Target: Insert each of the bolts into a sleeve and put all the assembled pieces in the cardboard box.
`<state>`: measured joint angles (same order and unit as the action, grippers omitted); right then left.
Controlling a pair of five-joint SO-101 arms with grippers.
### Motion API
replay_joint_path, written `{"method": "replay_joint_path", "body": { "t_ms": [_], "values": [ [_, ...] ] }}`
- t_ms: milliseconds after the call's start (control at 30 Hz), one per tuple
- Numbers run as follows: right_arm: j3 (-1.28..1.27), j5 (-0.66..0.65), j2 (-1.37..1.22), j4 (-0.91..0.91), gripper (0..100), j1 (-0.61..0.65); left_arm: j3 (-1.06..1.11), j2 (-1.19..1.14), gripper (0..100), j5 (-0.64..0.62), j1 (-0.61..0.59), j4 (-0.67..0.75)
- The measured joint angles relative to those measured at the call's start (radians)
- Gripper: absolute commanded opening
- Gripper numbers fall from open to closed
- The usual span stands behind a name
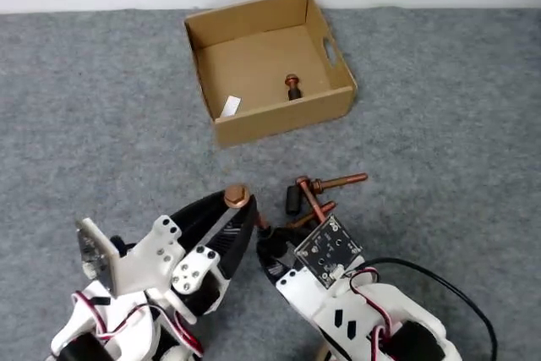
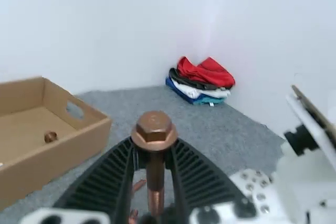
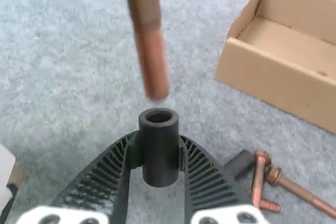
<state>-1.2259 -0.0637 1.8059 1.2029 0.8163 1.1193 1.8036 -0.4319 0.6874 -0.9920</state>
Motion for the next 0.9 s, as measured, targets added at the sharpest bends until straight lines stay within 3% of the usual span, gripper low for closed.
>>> {"method": "replay_joint_path", "body": {
  "t_ms": [900],
  "values": [
    [-0.003,-0.035,-0.002,-0.071,0.9,0.000,0.020,0.000,0,0.000,-0.014,-0.014]
  ]
}}
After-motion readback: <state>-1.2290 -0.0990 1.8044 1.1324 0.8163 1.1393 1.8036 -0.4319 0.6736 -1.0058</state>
